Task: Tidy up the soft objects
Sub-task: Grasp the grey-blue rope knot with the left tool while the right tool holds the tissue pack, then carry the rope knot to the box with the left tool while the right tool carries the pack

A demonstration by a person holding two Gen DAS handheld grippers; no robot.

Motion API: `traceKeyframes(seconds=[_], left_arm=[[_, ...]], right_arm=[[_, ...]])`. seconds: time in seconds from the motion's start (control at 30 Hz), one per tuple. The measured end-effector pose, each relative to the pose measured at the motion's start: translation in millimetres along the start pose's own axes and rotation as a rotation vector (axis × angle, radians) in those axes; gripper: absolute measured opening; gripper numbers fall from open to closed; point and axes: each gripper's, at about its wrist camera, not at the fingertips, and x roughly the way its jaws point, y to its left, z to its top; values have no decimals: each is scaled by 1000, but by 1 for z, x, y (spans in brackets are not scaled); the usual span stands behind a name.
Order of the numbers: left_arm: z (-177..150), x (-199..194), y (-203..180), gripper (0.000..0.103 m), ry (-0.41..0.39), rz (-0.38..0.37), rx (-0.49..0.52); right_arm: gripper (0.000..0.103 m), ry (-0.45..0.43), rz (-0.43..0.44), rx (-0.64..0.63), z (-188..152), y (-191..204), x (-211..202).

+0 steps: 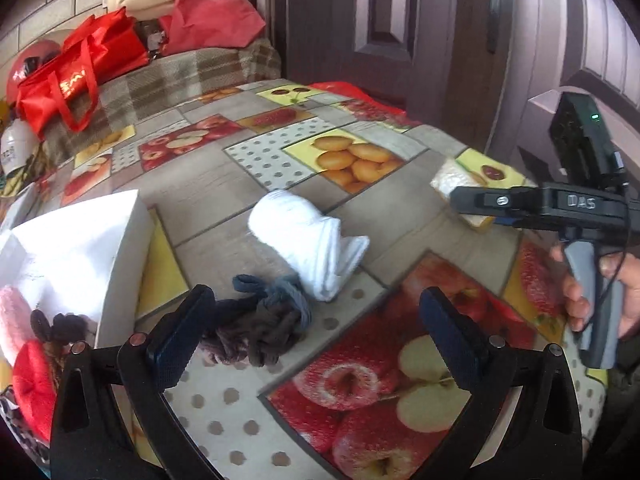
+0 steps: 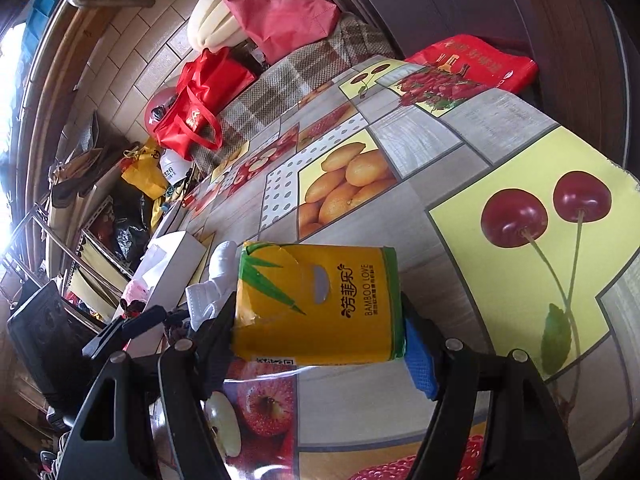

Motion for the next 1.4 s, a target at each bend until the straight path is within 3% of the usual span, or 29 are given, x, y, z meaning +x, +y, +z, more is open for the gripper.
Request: traceKeyframes(seconds=[0.07,0.17,0.37,0.47,0.63,0.8,0.87,0.9,0.97,1.07,1.27,1.4], left_arm=[[3,13,10,102,54,19,-39],[2,15,11,95,55,59,-30],[-3,-11,19,91,-83,72,-61],[-3,-16,30,91,-107,85,-117],[0,-2,29,91,-34,84,-110],[-1,20,22,90,89,96,-81],[-2,24,25,68,108,94,-95],[-3,25,26,64,110,91,-103],[-5,23,25,43,101,87,-98],[-5,20,22,34,83,90,-75],[-7,-10,26,32,-61,103,-98],[-8,-29,13,32,-161,159,-24]], right_arm=[[74,0,-1,-1,0,0,0],[74,0,2,0,0,-1,0],[74,-2,2,1,0,0,0],[74,-3,3,1,0,0,-1],[73,-55,2,42,2,-6,-11],[73,-98,17,32,4,-4,-17],[73,-97,24,24,4,-3,-16],[73,-97,29,20,4,-3,-15],[73,-97,32,23,4,-4,-15],[73,-96,34,28,4,-5,-15],[73,-111,45,19,3,-4,-16],[73,-127,56,6,3,-2,-18]])
